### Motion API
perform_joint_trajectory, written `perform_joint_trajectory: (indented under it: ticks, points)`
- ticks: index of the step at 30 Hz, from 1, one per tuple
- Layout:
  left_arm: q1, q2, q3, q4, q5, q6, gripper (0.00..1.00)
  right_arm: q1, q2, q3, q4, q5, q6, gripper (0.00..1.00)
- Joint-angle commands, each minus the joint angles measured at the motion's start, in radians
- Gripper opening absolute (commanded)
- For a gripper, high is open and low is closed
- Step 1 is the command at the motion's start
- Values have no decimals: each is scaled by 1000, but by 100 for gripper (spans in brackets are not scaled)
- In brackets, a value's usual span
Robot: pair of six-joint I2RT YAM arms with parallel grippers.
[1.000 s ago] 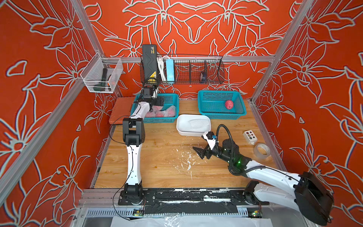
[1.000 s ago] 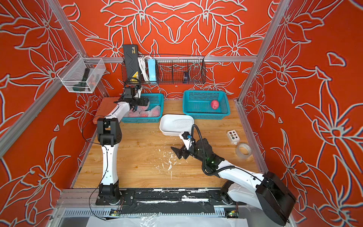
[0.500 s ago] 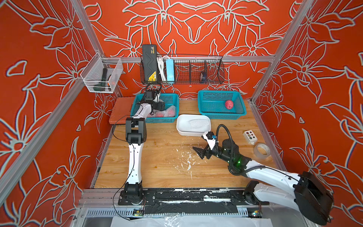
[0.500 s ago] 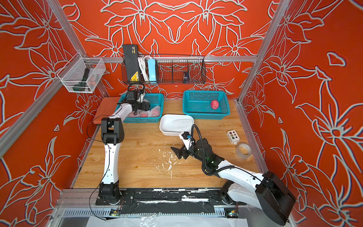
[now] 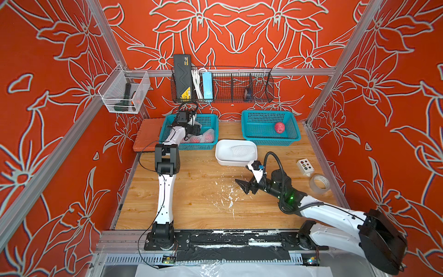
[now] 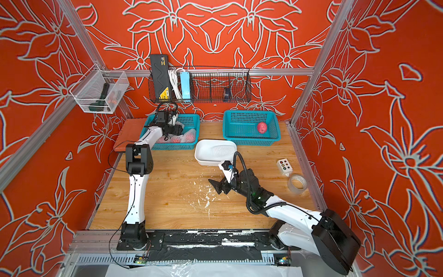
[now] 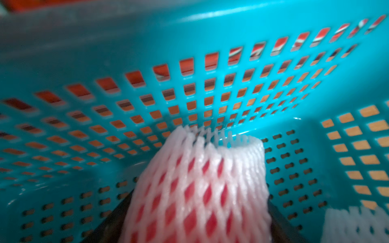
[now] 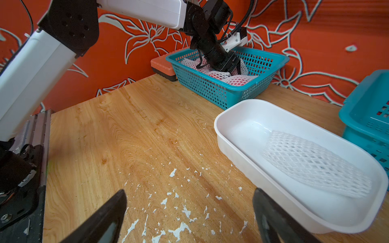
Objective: Remove foam nets from apples
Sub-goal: Pick up the apple from the basket.
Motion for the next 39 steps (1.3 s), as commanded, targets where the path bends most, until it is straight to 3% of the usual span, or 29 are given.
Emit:
perform_joint_trajectory:
  ticks: [1,4,6,7,28,36,39]
  points:
    - [-3,-54,-52,20,9,-3,69,7,4,-2,17,9,-5,94]
    - [-2,-89,-88,47,10,-8,65,8,2,-2,17,13,-5,94]
    - [-4,-113,-110,64,10,-14,48,7,0,-3,18,12,-7,94]
    - [-4,-125,-118,70,9,-19,47,7,-2,-3,17,12,-7,94]
    - [-20,-608,-647,318,60,-94,47,7,-21,-6,16,11,-15,93]
    - [-73,-862,-882,432,66,-147,47,7,-26,-11,20,23,-18,93]
    - [-143,-991,-1034,473,23,-183,47,7,-58,-25,20,62,-26,92]
